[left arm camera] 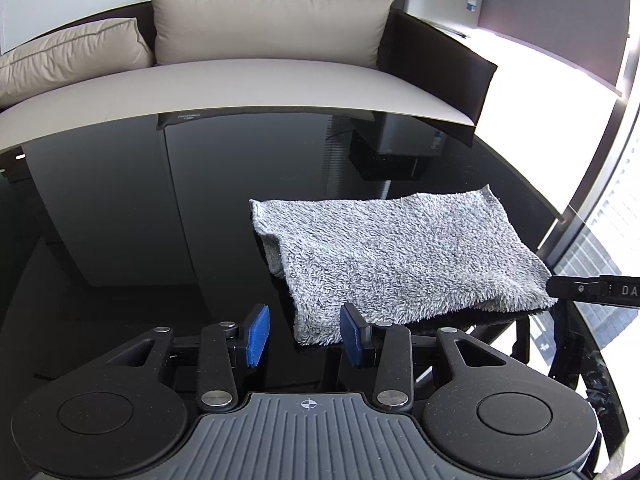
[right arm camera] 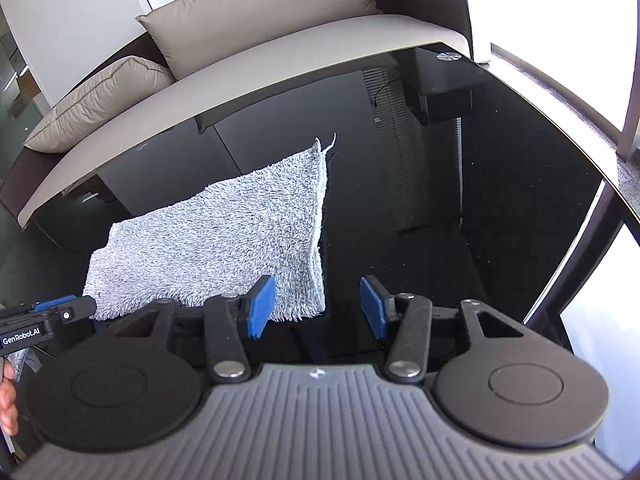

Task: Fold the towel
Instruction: 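Grasp a corner of the folded grey towel with the right gripper and lift it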

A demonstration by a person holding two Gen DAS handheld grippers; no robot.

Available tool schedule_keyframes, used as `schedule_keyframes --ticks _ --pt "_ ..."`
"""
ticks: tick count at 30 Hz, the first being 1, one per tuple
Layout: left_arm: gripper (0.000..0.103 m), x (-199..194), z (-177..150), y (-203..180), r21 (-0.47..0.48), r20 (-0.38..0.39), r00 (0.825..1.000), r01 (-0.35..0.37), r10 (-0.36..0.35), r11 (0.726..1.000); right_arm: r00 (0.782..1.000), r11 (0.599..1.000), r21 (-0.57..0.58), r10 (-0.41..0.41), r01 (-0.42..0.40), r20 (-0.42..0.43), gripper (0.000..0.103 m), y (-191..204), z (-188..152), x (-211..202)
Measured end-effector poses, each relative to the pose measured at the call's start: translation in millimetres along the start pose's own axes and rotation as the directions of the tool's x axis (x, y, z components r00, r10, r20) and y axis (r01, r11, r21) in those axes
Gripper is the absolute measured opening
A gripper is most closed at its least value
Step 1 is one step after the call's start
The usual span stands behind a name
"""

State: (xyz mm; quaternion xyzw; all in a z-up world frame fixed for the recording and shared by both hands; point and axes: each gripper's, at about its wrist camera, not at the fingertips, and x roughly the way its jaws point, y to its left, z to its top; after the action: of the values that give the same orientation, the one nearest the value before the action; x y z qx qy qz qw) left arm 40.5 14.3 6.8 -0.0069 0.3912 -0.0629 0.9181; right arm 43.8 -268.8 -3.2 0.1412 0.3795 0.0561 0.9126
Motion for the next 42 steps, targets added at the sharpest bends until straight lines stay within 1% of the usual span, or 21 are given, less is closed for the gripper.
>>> schedule_keyframes --ticks 3,6,9,10,12,16,21,30,34,42 --pt "0.036 -1.0 0.2 -0.9 -0.006 -0.001 1.000 0.018 -0.018 1.000 1.000 1.000 0.024 -0.007 0.006 0.007 0.050 0.6 -2.9 -1.4" --pt "0.036 -0.1 0.0 -1.6 -0.008 -0.007 1.000 0.024 -0.024 1.000 1.000 0.997 0.075 -0.013 0.013 0.006 0.043 -0.3 -4.6 -3.3" --pt "0.036 1.1 0.1 -1.2 -0.013 -0.011 1.000 0.025 -0.025 1.000 1.000 0.992 0.121 -0.016 0.015 0.007 0.040 -1.3 -6.2 -4.6" --pt "0.036 1.0 0.0 -1.4 -0.012 -0.011 1.000 0.024 -0.024 1.000 1.000 0.989 0.145 -0.010 0.009 0.003 0.036 -2.6 -6.1 -4.8" --pt "0.036 0.9 -0.2 -1.8 -0.010 -0.011 1.000 0.024 -0.024 1.000 1.000 0.982 0.189 0.003 -0.002 -0.003 0.034 -4.9 -5.9 -5.0" --pt "0.036 1.2 -0.7 -2.1 -0.009 -0.012 1.000 0.023 -0.023 1.000 1.000 0.968 0.249 0.016 -0.014 -0.005 0.030 -8.7 -4.8 -3.6" --pt "0.036 1.2 -0.7 -2.1 -0.011 -0.013 1.000 0.023 -0.023 1.000 0.999 0.948 0.316 0.040 -0.034 -0.011 0.028 -13.5 -3.1 -2.3" --pt "0.036 0.9 -1.1 -2.5 -0.007 -0.016 1.000 0.021 -0.021 1.000 0.998 0.919 0.392 0.055 -0.046 -0.013 0.013 -17.5 -1.8 2.7" --pt "0.036 0.9 -0.6 -1.6 -0.010 -0.015 1.000 0.021 -0.021 1.000 0.999 0.917 0.396 0.046 -0.040 -0.007 0.006 -19.7 -1.9 3.1" --pt "0.036 0.4 -0.6 1.4 -0.011 -0.019 1.000 0.024 -0.025 1.000 0.999 0.912 0.409 0.035 -0.040 0.019 0.005 -26.4 -0.6 -1.5"
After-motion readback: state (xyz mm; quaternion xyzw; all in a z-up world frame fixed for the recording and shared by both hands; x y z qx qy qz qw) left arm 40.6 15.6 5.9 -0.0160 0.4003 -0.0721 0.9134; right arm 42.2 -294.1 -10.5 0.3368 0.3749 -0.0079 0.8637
